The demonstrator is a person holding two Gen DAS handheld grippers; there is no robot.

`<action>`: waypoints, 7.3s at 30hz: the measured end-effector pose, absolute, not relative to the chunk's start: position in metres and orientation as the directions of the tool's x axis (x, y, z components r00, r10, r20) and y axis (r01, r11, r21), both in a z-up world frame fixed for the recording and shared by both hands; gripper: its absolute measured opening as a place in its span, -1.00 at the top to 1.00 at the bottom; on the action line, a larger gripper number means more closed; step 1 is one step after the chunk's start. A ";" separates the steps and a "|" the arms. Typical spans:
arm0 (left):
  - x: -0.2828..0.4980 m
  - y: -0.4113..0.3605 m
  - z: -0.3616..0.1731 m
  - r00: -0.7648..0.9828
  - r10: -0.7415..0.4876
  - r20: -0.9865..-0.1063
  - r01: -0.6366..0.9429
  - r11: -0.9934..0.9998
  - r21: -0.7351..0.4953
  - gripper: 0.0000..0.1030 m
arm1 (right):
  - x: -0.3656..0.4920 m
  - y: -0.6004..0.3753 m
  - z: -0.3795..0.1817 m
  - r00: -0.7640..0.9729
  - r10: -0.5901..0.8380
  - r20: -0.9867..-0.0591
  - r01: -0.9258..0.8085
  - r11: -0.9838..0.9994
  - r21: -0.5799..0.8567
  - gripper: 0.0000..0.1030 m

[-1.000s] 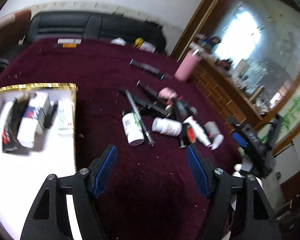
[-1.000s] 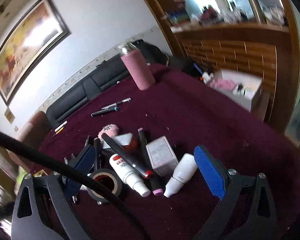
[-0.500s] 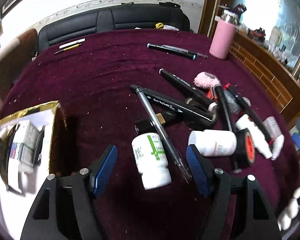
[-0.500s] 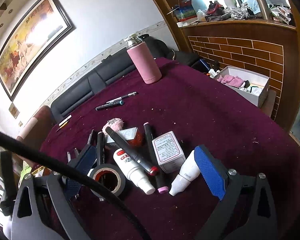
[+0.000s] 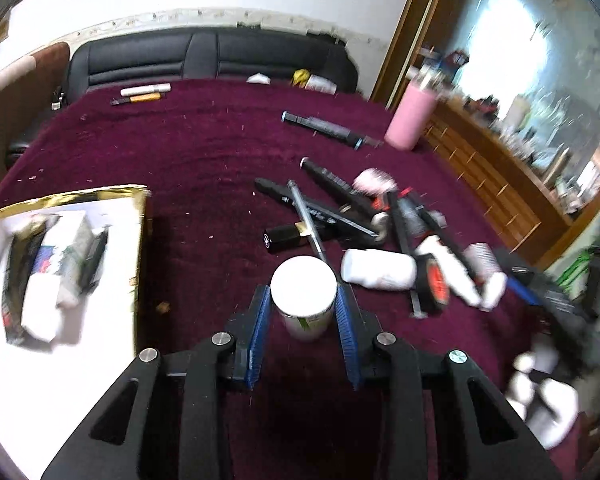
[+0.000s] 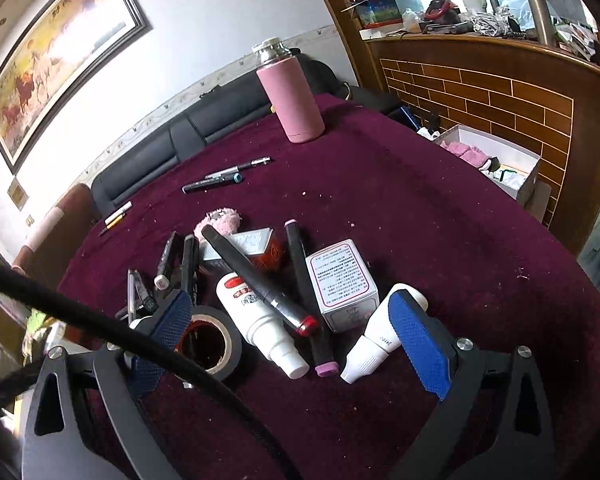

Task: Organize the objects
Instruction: 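Grasp a small white bottle with the left gripper while the right gripper grasps a white pill bottle, then carry both bottles into the tray and open both grippers, then grasp the black tape roll by its rim with the right gripper, then grasp the clear ballpoint pen with the left gripper, then carry the pen and tape roll into the tray and open both grippers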

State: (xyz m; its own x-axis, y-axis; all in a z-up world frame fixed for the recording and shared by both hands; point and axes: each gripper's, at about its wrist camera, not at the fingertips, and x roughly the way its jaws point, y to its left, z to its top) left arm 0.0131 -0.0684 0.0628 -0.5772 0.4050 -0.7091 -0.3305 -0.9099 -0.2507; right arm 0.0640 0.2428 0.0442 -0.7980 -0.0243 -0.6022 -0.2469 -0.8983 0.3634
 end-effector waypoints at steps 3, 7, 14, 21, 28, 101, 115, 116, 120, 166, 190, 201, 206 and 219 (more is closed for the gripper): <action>0.034 -0.090 0.080 -0.606 0.451 -0.654 -0.335 -0.892 -0.304 0.46 | 0.063 0.235 0.047 -0.796 0.000 -0.606 -0.245 -0.915 0.322 -0.94; 0.056 -0.124 0.093 -0.639 0.487 -0.595 -0.333 -0.873 -0.357 0.46 | 0.067 0.213 0.063 -0.801 -0.017 -0.599 -0.191 -0.940 0.282 -0.91; 0.082 -0.174 0.099 -0.687 0.512 -0.516 -0.318 -0.850 -0.419 0.53 | 0.031 0.137 0.090 -0.707 -0.194 -0.680 0.087 -0.978 0.188 -0.87; 0.095 -0.209 0.094 -0.713 0.503 -0.487 -0.301 -0.848 -0.436 0.53 | -0.013 0.090 0.063 -0.575 -0.052 -0.816 0.277 -0.951 -0.135 -0.46; 0.104 -0.194 0.090 -0.668 0.540 -0.512 -0.400 -0.841 -0.365 0.52 | -0.029 0.083 0.028 -0.451 -0.007 -0.892 0.351 -0.921 -0.171 0.21; -0.066 -0.302 0.028 -0.520 0.170 -0.837 -0.059 -0.985 -0.163 0.43 | -0.062 -0.085 0.057 -0.214 -0.600 -0.771 0.277 -0.794 0.542 0.33; -0.051 -0.325 0.038 -0.584 0.305 -0.752 -0.066 -0.942 -0.330 0.15 | -0.086 -0.088 0.045 -0.368 -0.416 -0.832 0.200 -0.909 0.366 0.31; -0.047 -0.324 0.042 -0.593 0.307 -0.744 -0.076 -0.942 -0.328 0.10 | -0.086 -0.084 0.047 -0.382 -0.419 -0.824 0.197 -0.908 0.371 0.31; -0.018 -0.325 0.063 -0.647 0.326 -0.689 -0.100 -0.932 -0.347 -0.09 | -0.083 -0.069 0.058 -0.434 -0.432 -0.790 0.168 -0.901 0.401 0.31; 0.024 -0.081 0.070 -0.472 0.576 -0.668 -0.425 -0.812 -0.400 -0.92 | 0.078 0.166 0.024 -0.474 -0.338 -0.813 0.155 -0.941 0.300 0.74; -0.038 -0.012 0.019 -0.484 0.360 -0.797 -0.423 -0.894 -0.147 0.87 | 0.071 0.152 0.018 -0.479 -0.325 -0.815 0.208 -0.944 0.255 0.72; 0.026 -0.091 0.074 -0.538 0.551 -0.638 -0.406 -0.832 -0.377 0.86 | 0.084 0.152 0.046 -0.506 -0.437 -0.744 0.210 -0.899 0.386 0.77; 0.063 -0.161 0.095 -0.634 0.556 -0.537 -0.359 -0.827 -0.433 0.86 | 0.091 0.118 0.074 -0.504 -0.510 -0.697 0.298 -0.860 0.414 0.77; 0.072 -0.307 0.061 -0.659 0.289 -0.695 -0.063 -0.941 -0.332 0.85 | 0.065 -0.059 0.086 -0.262 -0.697 -0.668 0.535 -0.681 0.501 0.76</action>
